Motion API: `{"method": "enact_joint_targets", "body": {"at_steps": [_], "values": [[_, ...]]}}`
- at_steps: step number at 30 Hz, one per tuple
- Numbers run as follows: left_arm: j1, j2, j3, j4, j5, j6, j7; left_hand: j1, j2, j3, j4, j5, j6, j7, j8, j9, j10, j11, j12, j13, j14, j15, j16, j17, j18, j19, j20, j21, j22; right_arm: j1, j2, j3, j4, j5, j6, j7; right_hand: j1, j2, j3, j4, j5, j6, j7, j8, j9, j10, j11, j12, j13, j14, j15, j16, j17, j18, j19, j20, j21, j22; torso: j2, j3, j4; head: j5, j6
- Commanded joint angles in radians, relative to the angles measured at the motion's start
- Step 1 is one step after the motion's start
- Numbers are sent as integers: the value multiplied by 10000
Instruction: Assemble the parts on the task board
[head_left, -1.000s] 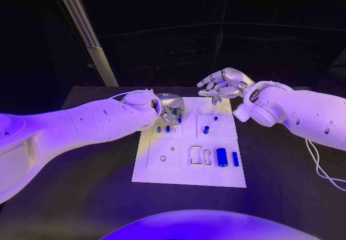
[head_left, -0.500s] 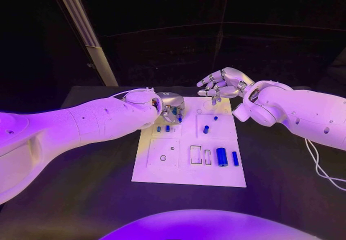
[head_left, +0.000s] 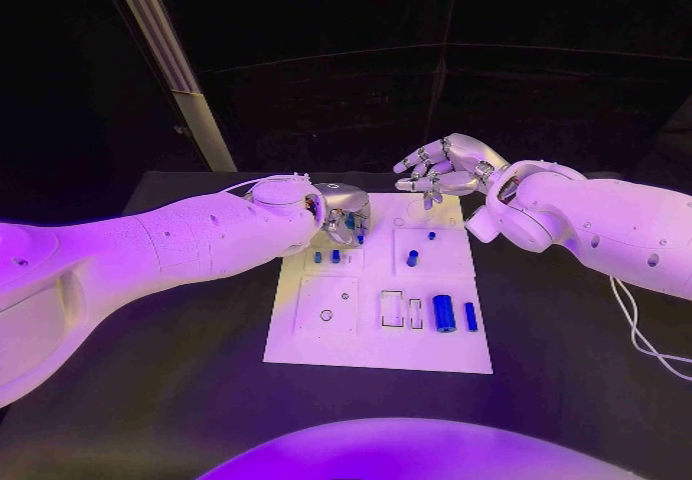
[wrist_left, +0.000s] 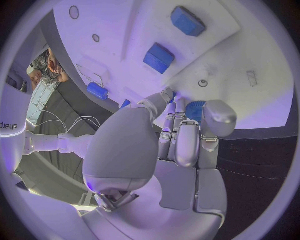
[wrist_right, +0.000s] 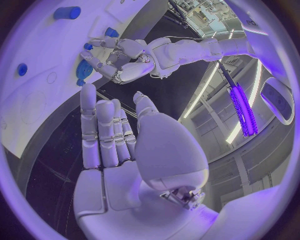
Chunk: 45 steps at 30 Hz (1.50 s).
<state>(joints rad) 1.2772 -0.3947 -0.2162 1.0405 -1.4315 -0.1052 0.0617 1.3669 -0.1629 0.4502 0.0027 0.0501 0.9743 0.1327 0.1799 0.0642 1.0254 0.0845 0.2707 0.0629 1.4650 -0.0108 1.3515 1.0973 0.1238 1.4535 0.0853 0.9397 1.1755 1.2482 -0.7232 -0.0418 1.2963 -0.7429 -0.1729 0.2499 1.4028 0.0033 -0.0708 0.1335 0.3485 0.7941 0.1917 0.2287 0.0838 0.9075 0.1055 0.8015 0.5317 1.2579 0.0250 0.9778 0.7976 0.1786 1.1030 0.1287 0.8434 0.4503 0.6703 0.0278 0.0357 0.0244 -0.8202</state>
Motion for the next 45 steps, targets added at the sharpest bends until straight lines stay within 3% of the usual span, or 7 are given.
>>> {"method": "enact_joint_targets", "body": {"at_steps": [1, 15, 23, 29, 41, 45], "values": [[-88, 16, -62, 0, -98, 451, -12, 0, -126, -7, -36, 10, -79, -11, -90, -4, -87, 26, -80, 6, 215, 68, 27, -22, -86, 23, 28, 33, 11, 19, 6, 6, 11, -1, -24, 100, 82, 30, 76, -16, 68, -93, -13, 83, 15, -96, -9, 67, -38, -57, 15, 74, 3, 51, -58, -3, -46, 16, 1, 1, -5, -13, 1], [-98, 68, -62, -16, -98, 607, -113, -4, 55, 80, -47, 12, 325, 53, -93, 65, 146, 0, -173, 46, 211, 58, 52, -50, -72, 19, 44, 26, 31, 20, -4, 6, 23, -1, -28, 94, 82, 30, 76, -16, 68, -93, -13, 83, 15, -96, -9, 67, -38, -57, 15, 74, 3, 51, -58, -3, -46, 16, 0, 4, -9, -22, -12], [-105, 85, -61, -52, -99, 772, -300, 133, 349, 374, -143, 14, 840, -26, -36, 121, 785, -140, -138, 102, 215, -50, 94, -43, -83, 46, -19, 179, 156, 20, -11, 6, 26, -1, -29, 92, 82, 30, 76, -16, 68, -93, -13, 83, 15, -96, -9, 67, -38, -57, 15, 74, 3, 51, -58, -3, -46, 16, -2, -2, -7, -29, -20], [-111, 81, -61, -56, -101, 688, -344, 525, 591, 800, -489, 4, 1019, -51, -105, 124, 1087, -206, -227, 116, 215, -111, 135, -6, -148, 79, -96, 509, 400, 20, -15, 6, 28, -1, -34, 91, 86, 29, 83, -15, 74, -95, -13, 93, 17, -95, -9, 73, -48, -54, 14, 84, 8, 51, -58, -3, -44, 18, 1, -5, 1, -37, -21], [-111, -139, -39, 161, -100, 40, -25, 446, 602, 890, -530, 5, 1087, -24, -161, 122, 1158, -185, -343, 103, 214, -95, 144, -23, -164, 80, -98, 578, 466, 20, -33, 6, 33, -1, -42, 101, 86, 29, 83, -15, 74, -95, -13, 93, 17, -95, -9, 73, -48, -54, 14, 84, 8, 51, -58, -3, -44, 18, -11, -4, 2, -53, -12], [-85, -306, 91, 391, -97, -117, 53, 416, 583, 900, -539, 6, 1084, -17, -186, 117, 1175, -181, -375, 98, 219, -90, 157, -4, -169, 84, -96, 603, 486, 20, -42, 6, 34, -1, -50, 105, 86, 29, 83, -15, 74, -95, -13, 93, 17, -95, -9, 73, -48, -54, 14, 84, 8, 51, -58, -3, -44, 18, -10, 3, 7, -50, 31]]}}
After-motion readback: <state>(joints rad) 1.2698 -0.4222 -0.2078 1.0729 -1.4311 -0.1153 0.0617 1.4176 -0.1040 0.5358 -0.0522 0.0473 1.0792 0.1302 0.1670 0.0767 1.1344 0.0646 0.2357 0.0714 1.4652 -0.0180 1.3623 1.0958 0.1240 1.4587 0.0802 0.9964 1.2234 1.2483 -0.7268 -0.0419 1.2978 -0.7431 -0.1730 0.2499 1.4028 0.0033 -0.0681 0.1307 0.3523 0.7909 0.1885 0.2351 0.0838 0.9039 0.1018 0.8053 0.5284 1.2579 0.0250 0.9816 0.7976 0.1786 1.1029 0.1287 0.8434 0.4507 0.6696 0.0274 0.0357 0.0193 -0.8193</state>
